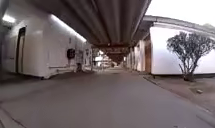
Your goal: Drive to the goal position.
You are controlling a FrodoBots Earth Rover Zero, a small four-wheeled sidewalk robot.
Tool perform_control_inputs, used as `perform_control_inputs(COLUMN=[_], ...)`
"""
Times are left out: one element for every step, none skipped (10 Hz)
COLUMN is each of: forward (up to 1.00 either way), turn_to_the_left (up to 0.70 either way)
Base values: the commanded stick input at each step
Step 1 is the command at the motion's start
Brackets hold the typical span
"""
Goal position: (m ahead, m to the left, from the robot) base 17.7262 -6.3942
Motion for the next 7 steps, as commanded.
perform_control_inputs(forward=[0.7,0.7,0.7,0.7,0.7,0.7,0.7], turn_to_the_left=[0.0,-0.15,-0.31,-0.25,-0.11,-0.04,-0.01])
